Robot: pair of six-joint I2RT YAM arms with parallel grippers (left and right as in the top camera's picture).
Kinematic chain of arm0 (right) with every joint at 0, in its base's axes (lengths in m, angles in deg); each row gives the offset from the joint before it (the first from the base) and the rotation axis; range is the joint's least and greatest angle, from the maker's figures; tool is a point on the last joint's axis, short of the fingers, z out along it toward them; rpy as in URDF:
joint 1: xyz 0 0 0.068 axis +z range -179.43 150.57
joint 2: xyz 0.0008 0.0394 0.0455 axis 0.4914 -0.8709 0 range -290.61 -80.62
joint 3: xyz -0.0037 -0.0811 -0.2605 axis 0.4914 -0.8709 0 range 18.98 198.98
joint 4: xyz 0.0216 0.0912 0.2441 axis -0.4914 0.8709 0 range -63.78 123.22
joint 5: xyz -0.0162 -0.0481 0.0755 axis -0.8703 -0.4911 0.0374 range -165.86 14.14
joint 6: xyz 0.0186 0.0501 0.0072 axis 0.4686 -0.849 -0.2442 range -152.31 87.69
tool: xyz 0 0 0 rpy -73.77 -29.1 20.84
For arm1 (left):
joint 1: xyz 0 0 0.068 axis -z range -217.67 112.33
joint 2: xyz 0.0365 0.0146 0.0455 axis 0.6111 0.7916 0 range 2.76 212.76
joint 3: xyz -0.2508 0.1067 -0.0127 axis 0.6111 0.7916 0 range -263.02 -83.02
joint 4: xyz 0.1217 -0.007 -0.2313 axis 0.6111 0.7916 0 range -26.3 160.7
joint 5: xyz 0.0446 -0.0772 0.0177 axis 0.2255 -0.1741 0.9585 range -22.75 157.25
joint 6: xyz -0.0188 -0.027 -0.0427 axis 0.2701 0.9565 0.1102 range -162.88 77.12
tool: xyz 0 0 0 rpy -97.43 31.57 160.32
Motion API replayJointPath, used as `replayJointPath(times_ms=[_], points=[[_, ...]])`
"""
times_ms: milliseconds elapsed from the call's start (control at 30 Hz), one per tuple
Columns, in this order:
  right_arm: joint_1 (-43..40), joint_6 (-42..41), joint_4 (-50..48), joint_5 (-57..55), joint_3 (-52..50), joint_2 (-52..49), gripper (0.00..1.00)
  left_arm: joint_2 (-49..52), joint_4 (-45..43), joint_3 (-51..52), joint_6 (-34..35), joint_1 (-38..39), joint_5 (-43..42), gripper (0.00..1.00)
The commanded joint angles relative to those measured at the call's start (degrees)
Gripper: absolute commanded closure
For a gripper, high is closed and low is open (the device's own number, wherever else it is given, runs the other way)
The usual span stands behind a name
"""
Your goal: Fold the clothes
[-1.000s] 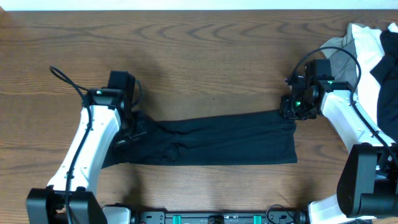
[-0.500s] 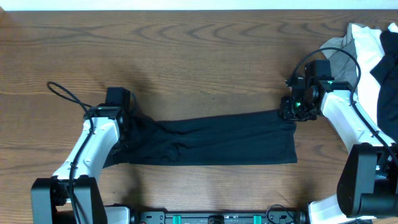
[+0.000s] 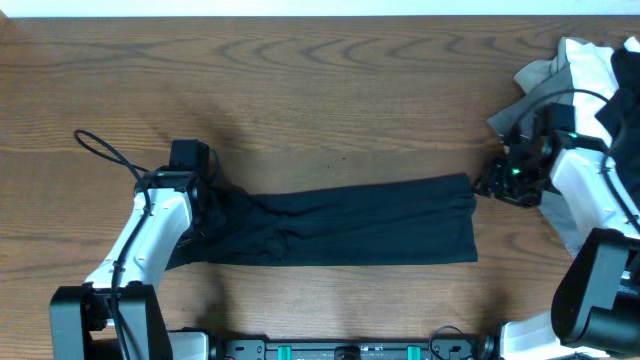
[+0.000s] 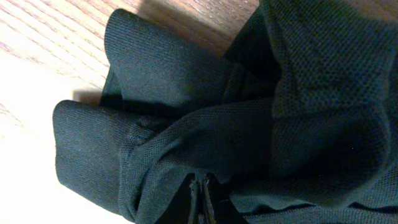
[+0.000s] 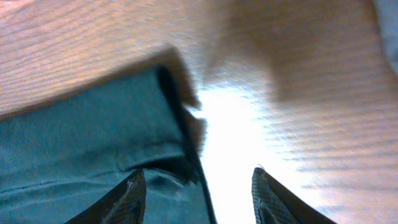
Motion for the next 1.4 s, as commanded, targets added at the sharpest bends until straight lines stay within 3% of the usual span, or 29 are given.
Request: replayJointPath(times_ms=[0, 300, 667, 1067, 1167, 1300, 1333, 1367], points=[[-1.84, 4.13, 0.9, 5.35, 0.28, 1.36, 0.47, 0.26, 0.48, 0.07, 0.74, -0.2, 0.28, 0.93], [-1.22, 4.31, -1.42, 5.99, -2.25, 0.81, 0.41, 0.26, 1.27, 0.07, 0.72, -0.2, 0.28, 0.93], [-0.74, 1.84, -11.76, 13.07, -10.36, 0.61, 0.31, 0.26, 1.29, 0.07, 0.72, -0.2, 0.31, 0.93], [0.59, 0.0, -17.79, 13.27, -16.31, 0.61, 0.33, 0.26, 1.51, 0.07, 0.72, -0.2, 0.31, 0.93], [0.59, -0.22, -18.12, 13.25, -16.59, 0.61, 0.46, 0.26, 1.66, 0.07, 0.72, -0.2, 0.31, 0.93], [0.59, -0.85, -18.78, 13.25, -16.59, 0.61, 0.83, 0.26, 2.12, 0.07, 0.72, -0.2, 0.31, 0.93], [0.59, -1.38, -19.17, 13.25, -16.59, 0.61, 0.97, 0.26, 2.34, 0.07, 0.7, -0.2, 0.28, 0.93], [0.59, -1.53, -19.3, 13.25, -16.57, 0.61, 0.99, 0.24, 2.34, 0.07, 0.52, -0.2, 0.28, 0.93]])
